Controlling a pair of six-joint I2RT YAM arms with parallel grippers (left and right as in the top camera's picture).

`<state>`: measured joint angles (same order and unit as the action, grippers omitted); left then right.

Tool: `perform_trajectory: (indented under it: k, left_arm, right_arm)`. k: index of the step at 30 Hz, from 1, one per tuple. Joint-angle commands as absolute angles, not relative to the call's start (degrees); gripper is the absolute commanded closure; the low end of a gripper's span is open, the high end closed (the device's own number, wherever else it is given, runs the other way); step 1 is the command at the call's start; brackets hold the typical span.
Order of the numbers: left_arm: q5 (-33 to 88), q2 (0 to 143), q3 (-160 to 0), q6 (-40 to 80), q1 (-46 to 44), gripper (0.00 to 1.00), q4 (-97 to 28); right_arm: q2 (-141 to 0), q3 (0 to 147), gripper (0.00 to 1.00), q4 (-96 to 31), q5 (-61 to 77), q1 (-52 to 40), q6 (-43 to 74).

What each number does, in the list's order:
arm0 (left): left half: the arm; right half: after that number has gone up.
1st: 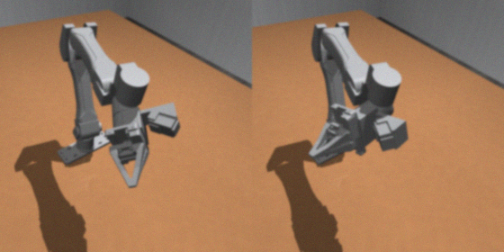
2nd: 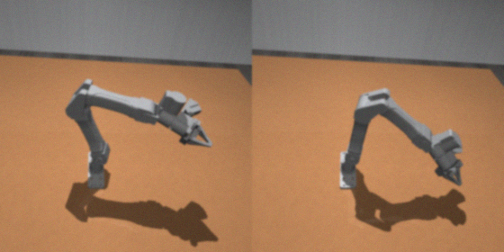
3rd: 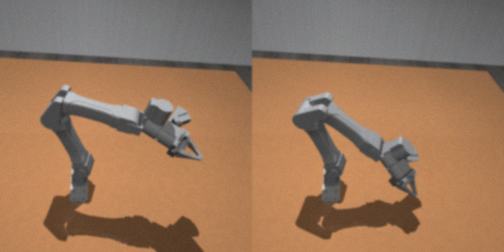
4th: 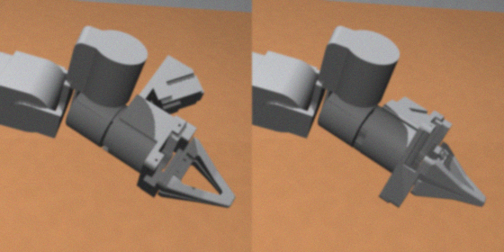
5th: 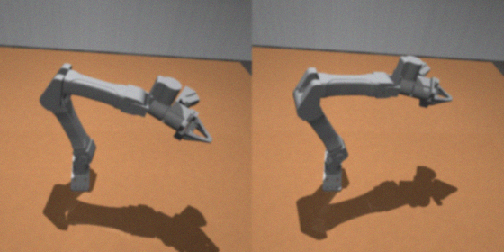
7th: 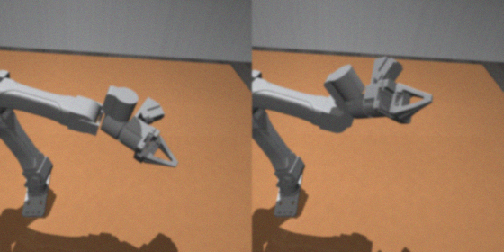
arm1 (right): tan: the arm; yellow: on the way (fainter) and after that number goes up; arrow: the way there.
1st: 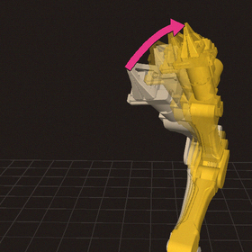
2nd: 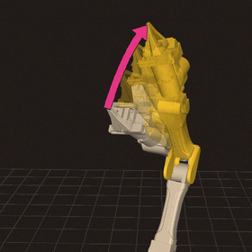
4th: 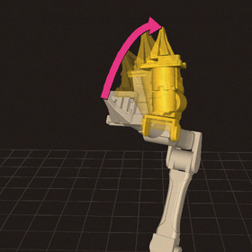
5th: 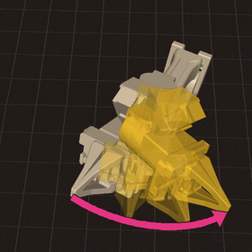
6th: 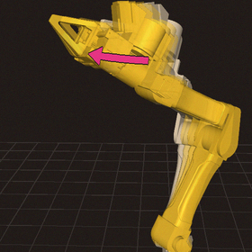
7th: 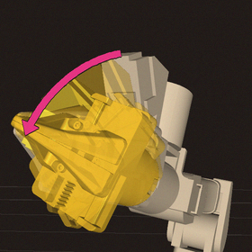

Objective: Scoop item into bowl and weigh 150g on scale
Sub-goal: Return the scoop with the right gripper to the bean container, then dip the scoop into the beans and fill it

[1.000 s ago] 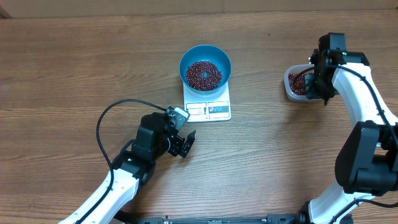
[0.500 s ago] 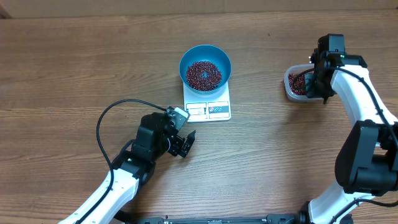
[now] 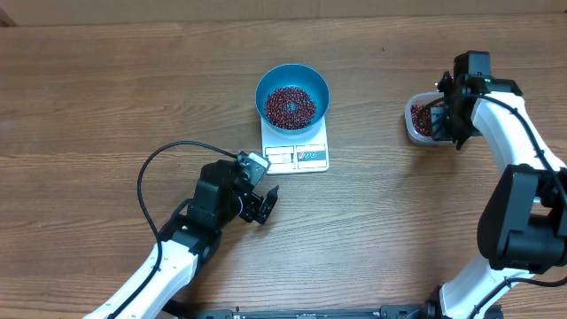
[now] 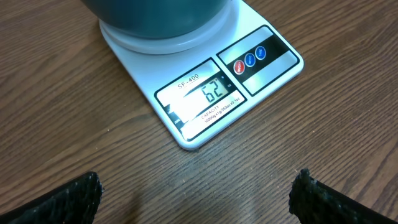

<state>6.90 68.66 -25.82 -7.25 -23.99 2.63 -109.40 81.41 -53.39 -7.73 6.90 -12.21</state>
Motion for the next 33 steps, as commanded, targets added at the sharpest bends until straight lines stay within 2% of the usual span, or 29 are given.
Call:
perform_trajectory:
  k: [1, 19, 33]
  left_arm:
    - [7.1, 69.1, -25.8, -6.4, -24.1, 0.01, 2.8]
    - [7.1, 69.1, -25.8, -6.4, -24.1, 0.0, 2.8]
    - [7.1, 69.1, -25.8, -6.4, -24.1, 0.0, 2.8]
  right_arm:
    - [-111.3, 80.9, 0.96, -55.0, 4.8, 6.4, -14.1]
    - [-111.3, 81.0, 0.96, -55.7, 33.3, 17.4, -16.8]
    - [-111.3, 80.9, 0.96, -56.2, 40.7, 21.1, -14.8]
